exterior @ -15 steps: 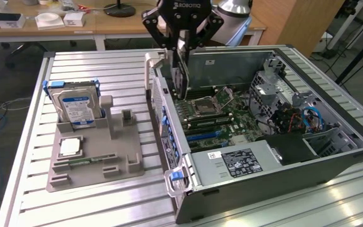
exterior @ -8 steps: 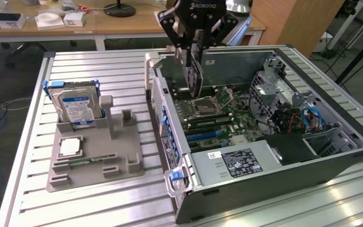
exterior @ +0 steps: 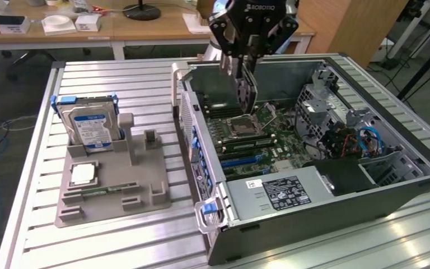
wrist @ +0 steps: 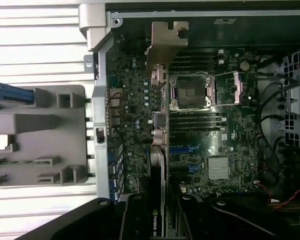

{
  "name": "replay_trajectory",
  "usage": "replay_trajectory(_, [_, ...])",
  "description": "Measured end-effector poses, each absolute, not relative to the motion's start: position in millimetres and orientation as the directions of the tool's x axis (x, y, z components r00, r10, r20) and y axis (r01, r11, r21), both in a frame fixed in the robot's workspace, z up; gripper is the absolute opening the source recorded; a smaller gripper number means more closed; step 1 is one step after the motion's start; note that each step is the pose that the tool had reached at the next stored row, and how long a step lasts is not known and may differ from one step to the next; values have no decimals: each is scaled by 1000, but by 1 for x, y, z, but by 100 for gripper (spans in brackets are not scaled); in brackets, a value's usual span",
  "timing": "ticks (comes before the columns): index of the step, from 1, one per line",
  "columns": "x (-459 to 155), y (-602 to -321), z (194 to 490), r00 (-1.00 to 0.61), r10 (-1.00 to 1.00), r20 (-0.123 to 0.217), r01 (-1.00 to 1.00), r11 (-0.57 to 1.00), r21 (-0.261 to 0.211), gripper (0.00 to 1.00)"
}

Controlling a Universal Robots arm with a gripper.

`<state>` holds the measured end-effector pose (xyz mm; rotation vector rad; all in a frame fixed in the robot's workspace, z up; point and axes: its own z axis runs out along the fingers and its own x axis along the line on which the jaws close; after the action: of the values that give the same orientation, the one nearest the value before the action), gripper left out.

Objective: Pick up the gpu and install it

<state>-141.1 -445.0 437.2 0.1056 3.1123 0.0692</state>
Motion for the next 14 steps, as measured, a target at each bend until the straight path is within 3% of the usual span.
replay_trajectory(14, [-97, -445, 437, -997, 66, -25, 65, 997, 45, 26])
